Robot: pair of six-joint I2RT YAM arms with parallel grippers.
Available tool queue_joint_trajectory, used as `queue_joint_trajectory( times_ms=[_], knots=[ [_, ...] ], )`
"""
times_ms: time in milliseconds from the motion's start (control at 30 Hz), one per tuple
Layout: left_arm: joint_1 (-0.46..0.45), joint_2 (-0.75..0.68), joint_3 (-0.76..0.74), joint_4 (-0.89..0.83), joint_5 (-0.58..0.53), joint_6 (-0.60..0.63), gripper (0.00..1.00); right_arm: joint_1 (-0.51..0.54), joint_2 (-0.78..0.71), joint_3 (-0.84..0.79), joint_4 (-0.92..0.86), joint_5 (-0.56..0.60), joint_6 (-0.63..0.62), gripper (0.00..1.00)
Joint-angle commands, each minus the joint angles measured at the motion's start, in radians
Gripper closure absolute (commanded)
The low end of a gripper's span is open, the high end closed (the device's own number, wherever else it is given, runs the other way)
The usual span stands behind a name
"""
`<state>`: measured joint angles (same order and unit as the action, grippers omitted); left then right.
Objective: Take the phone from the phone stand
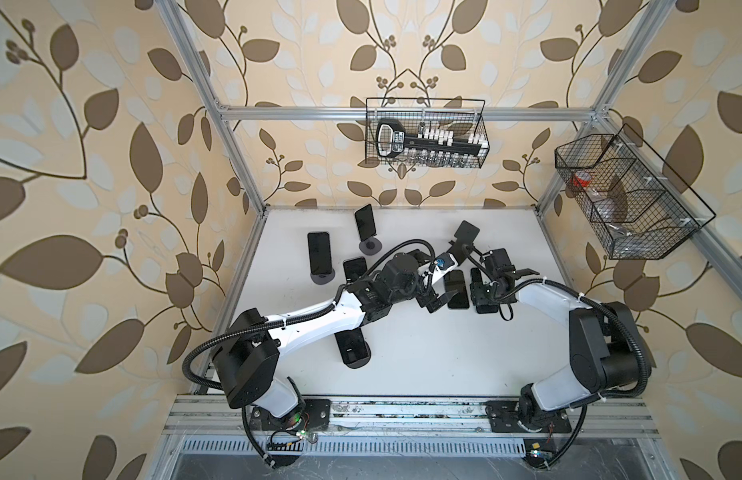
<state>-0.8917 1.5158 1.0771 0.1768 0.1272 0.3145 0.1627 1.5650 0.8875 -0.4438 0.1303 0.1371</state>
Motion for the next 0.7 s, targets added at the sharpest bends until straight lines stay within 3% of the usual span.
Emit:
queue_joint_trajectory(
  times_ms=[0,667],
  knots=[
    [-0.013,-0.028,-0.005,0.037,0.006,0.022,0.01,-0.007,0.021,0.043,0.043,-0.026,-0.005,0.48],
    [-0.015,-0.027,-0.003,0.033,0.000,0.027,0.01,-0.041,0.084,0.061,0.048,-0.037,0.019,0.44]
  ],
)
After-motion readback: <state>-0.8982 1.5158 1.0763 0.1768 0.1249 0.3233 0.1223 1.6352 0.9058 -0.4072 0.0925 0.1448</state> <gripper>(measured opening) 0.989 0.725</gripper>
